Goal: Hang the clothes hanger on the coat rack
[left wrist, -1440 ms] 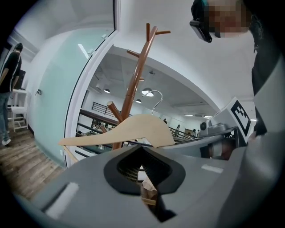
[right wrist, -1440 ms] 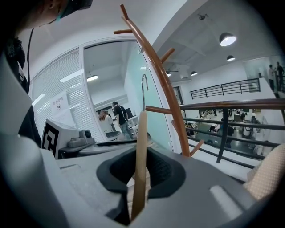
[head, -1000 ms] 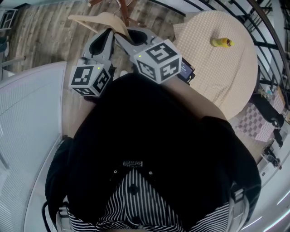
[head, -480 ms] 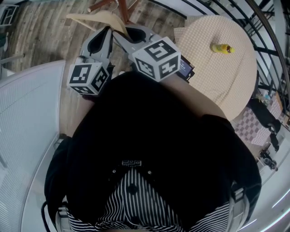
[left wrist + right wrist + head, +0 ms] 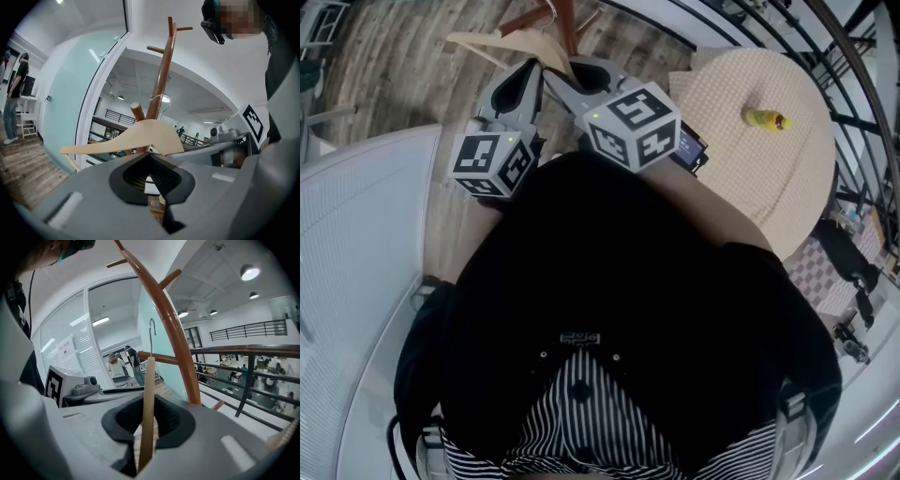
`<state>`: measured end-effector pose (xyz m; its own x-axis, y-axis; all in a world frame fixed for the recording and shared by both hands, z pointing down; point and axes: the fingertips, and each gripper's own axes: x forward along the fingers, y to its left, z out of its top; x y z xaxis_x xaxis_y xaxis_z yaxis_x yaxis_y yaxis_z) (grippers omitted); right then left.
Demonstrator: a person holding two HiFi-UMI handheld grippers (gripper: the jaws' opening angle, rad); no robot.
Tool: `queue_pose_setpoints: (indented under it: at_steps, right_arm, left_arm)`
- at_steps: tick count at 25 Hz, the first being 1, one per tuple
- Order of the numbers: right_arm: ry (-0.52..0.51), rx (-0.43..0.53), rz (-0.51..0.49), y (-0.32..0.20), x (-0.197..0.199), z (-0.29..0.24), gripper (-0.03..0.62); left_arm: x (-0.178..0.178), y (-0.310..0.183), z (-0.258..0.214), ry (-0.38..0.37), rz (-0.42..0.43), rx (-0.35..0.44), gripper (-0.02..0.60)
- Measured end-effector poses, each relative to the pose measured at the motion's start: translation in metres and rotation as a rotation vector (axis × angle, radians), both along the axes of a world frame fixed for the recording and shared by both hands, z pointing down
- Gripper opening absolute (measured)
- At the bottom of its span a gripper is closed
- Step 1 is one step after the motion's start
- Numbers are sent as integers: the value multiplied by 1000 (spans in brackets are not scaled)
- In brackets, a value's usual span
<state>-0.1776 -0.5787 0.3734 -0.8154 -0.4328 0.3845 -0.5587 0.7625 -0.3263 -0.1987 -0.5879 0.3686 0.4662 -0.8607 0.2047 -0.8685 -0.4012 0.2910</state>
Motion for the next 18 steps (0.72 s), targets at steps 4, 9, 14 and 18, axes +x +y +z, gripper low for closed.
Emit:
queue_pose_setpoints:
  at_steps: [4,9,14,18]
  right_arm:
    - [12,-17,-15,-8,-9,8,59]
    - [25,-32,-31,-20,-8,19,58]
    - [39,-46,-53,-28,-6,31,59]
    - [38,-60,-56,-32,-3,39,60]
  left_arm:
    - [-8,-9,8,-2,-1,-13,-11]
    - [-7,-22,18,0,-4,-27,-11]
    - [-4,-32,30,-8,-7,-41,-11]
    - [-2,-35,38,-10,-9,-54,-11]
